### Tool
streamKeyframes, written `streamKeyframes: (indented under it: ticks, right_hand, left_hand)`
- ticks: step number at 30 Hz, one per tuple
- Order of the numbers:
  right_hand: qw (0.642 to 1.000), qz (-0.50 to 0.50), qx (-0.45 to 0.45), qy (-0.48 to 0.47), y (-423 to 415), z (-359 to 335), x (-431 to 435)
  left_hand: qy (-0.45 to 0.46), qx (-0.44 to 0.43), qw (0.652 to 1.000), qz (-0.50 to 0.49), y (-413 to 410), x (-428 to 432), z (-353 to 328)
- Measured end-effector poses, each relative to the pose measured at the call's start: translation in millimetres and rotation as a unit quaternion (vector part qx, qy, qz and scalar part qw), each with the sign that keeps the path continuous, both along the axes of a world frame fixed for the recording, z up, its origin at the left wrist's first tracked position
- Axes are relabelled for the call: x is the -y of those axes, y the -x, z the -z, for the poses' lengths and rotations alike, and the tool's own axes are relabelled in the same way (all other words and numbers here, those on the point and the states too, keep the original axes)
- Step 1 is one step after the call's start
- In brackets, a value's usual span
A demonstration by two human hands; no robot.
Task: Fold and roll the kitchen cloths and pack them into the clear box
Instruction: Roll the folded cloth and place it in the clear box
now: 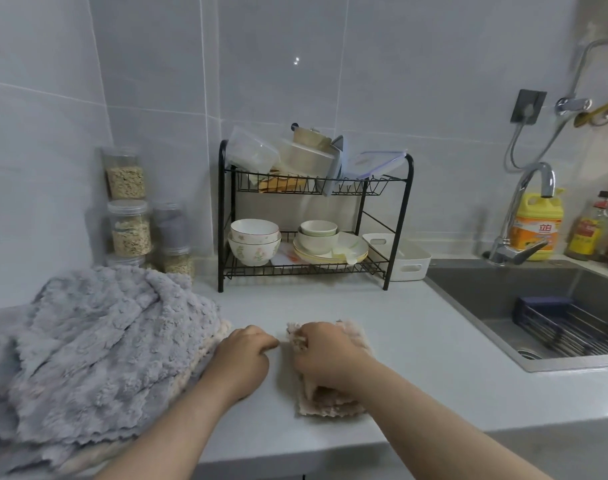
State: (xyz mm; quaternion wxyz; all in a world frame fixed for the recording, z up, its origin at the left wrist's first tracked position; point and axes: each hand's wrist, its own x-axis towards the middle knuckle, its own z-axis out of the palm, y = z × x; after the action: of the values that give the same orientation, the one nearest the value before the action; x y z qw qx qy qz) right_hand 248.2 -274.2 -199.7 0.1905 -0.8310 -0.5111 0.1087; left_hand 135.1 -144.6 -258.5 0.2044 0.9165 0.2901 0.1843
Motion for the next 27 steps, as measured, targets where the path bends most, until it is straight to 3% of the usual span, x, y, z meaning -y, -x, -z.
streamKeyframes:
  ticks: [6, 9, 10, 11, 13, 15, 16, 20, 22, 25, 27]
  right_hand:
    - [0.984, 0.006, -0.175, -0.044, 4.0, -6.0, 19.1]
    - [0.918, 0.016, -0.378, -0.12, 1.2, -18.9, 41.5]
    - [0.899, 0.034, -0.406, -0.159, -3.5, -22.2, 49.0]
    - [0.893, 0.058, -0.401, -0.197, -9.0, -23.7, 56.2]
    - [0.918, 0.132, -0.289, -0.238, -25.2, -19.3, 66.7]
    - [0.952, 0.194, -0.139, -0.192, -40.3, -11.7, 74.4]
    - [0.96, 0.209, -0.113, -0.146, -44.7, -7.0, 76.7]
    - [0.969, 0.191, -0.153, -0.028, -45.0, 2.6, 75.8]
    - [0.972, 0.158, -0.167, -0.041, -42.5, 2.5, 72.6]
    - [0.968, 0.098, -0.208, -0.098, -42.8, -4.4, 72.7]
    - [0.968, 0.037, -0.21, -0.128, -44.7, -11.4, 73.0]
  left_hand:
    - [0.031, 0.041, 0.999, -0.013, -0.5, 0.4, -2.3]
    - [0.046, 0.056, 0.996, 0.055, 4.2, 10.5, -7.3]
    - [0.049, 0.038, 0.994, 0.092, 5.9, 16.1, -10.3]
    - [0.041, 0.005, 0.992, 0.12, 7.3, 21.7, -12.9]
    - [-0.011, -0.075, 0.985, 0.155, 8.3, 28.3, -15.6]
    - [-0.06, -0.138, 0.975, 0.165, 6.3, 30.9, -17.9]
    - [-0.072, -0.159, 0.97, 0.167, 4.6, 31.4, -18.6]
    - [-0.086, -0.19, 0.965, 0.16, 2.9, 36.3, -20.5]
    - [-0.067, -0.158, 0.973, 0.156, 3.5, 37.9, -20.4]
    - [0.016, -0.009, 0.994, 0.111, 1.0, 37.1, -24.2]
    - [0.1, 0.066, 0.989, 0.082, -4.9, 36.1, -33.9]
